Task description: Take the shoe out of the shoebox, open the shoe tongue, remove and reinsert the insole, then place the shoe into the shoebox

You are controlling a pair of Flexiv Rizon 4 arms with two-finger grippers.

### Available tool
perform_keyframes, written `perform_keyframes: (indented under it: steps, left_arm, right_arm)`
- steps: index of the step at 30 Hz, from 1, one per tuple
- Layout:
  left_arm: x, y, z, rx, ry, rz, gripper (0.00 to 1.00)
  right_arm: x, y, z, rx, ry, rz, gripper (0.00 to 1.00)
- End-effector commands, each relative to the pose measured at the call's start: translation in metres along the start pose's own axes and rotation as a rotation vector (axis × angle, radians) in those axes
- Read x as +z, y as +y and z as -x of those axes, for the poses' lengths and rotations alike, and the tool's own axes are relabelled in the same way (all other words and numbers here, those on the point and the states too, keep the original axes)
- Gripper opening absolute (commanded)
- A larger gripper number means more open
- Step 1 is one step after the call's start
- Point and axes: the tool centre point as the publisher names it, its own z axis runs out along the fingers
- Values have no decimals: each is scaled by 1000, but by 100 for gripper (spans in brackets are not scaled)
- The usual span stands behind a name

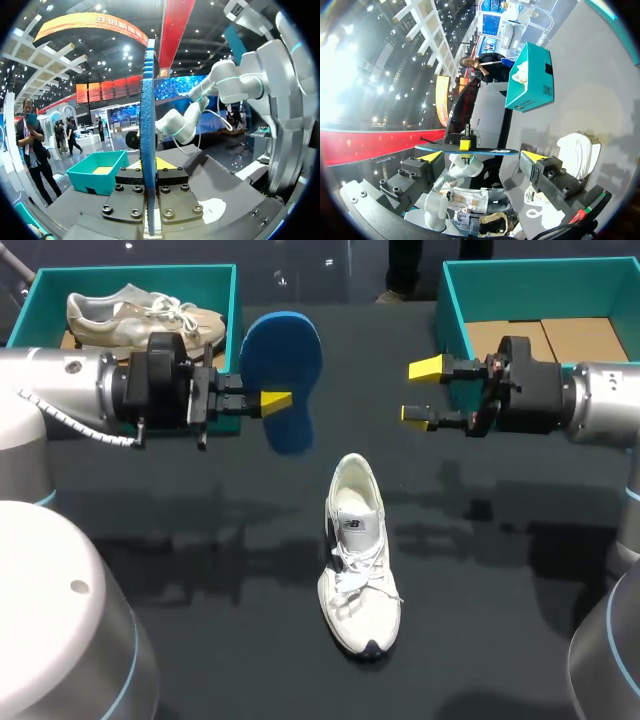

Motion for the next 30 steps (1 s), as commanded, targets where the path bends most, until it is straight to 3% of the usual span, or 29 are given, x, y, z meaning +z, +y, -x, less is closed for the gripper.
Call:
perform_keyframes:
  steps: [1, 9, 19, 30]
  left_arm:
    - [-3, -7, -1, -653, 18, 11, 0]
    - [-7, -16, -13, -876, -2, 6, 0]
    - [-5, -1, -31, -1090, -16, 9, 0]
    - [9, 15, -24, -1335, -100, 20, 0]
  right_arm:
    - [1, -1, 0, 0, -1, 1, 100]
    - [1, -1, 0, 0, -1, 1, 100]
    - [1, -1, 0, 0, -1, 1, 100]
    - [1, -1, 0, 0, -1, 1, 100]
